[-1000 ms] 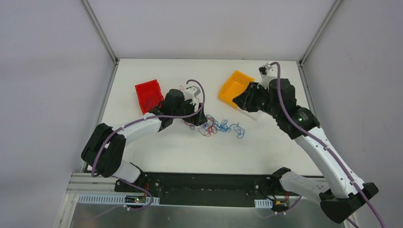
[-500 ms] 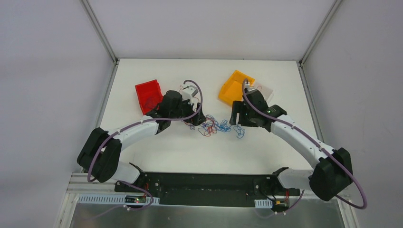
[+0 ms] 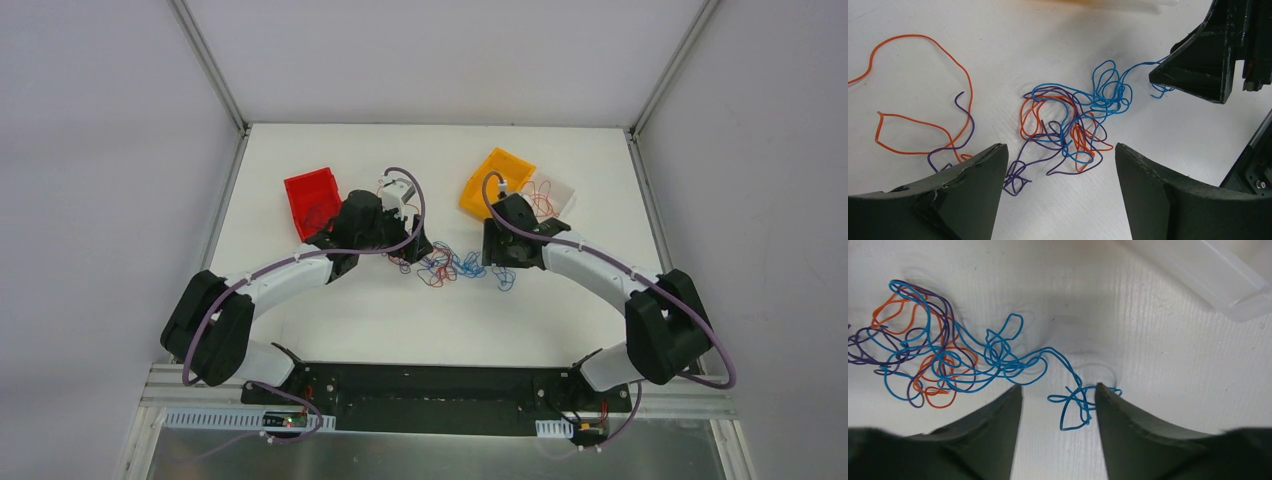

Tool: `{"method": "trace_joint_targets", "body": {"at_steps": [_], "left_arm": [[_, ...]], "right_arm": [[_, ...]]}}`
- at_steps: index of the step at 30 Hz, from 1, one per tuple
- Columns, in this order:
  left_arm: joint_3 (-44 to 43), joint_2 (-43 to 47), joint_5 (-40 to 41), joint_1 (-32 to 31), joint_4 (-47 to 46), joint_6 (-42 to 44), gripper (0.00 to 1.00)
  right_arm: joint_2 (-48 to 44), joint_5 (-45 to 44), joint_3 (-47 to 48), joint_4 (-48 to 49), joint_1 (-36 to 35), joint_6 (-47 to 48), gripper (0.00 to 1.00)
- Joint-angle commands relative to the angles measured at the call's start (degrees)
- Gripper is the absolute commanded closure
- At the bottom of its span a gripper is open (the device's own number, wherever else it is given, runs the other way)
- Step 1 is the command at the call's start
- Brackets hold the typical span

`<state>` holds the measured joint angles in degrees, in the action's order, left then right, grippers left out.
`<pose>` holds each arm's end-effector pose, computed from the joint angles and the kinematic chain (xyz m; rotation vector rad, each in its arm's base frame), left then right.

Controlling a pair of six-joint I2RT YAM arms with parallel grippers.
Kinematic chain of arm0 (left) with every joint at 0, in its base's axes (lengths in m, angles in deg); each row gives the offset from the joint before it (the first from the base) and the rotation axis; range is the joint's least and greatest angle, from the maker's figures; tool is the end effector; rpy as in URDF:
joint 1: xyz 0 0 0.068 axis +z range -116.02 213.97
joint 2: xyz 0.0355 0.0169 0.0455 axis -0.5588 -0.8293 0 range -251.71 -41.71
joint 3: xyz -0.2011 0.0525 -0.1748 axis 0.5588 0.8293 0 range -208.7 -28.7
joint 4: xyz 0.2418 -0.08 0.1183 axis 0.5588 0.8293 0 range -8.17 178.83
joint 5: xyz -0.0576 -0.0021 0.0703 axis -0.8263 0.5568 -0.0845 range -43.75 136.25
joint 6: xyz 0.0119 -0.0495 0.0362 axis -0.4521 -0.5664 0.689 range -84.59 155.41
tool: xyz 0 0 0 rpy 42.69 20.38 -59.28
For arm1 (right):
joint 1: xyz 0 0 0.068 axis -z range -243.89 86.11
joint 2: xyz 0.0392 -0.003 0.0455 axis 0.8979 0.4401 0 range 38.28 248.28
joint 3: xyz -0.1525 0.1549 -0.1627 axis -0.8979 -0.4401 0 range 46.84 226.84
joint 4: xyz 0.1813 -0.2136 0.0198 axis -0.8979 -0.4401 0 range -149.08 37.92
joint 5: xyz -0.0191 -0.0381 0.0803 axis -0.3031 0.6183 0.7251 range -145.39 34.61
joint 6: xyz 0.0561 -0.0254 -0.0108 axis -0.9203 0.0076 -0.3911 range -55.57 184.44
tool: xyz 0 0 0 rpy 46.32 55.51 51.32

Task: Untangle the cables

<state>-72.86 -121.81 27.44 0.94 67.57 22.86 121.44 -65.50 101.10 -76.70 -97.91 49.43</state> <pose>0.2730 -0.1960 0.2211 0.5799 1.9386 -0.8358 0.2716 0.1733 0.2012 -0.3396 2.4664 0.1399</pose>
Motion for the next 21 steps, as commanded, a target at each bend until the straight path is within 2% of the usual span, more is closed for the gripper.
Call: {"method": "trace_joint_targets", "body": {"at_steps": [1, 5, 8, 15, 21], "left_arm": [[-0.2, 2.1, 1.1, -0.4, -1.1, 1.0, 0.2], [-0.1, 2.1, 1.3, -0.4, -1.2, 0.9, 0.2], [-0.1, 2.1, 1.1, -0.4, -1.3, 0.7, 0.2], [0.3, 2.8, 1.3, -0.4, -1.7, 0.7, 0.21], [2.6, 5.3, 0.9, -0.4, -4.5, 0.9, 0.21]], "right_arm": [[1.5, -3.4, 0.5, 2.0, -0.5, -0.1, 0.5], [-1.0, -2.4, 1.5, 1.9, -1.3, 0.7, 0.86], [-5.6, 0.1, 0.8, 4.0, -1.8, 2.7, 1.0], [-16.0, 5.9, 2.2, 4.3, -2.1, 4.1, 1.0], [-20.1, 9.5, 7.2, 1.4, -2.0, 3.6, 1.0]]}}
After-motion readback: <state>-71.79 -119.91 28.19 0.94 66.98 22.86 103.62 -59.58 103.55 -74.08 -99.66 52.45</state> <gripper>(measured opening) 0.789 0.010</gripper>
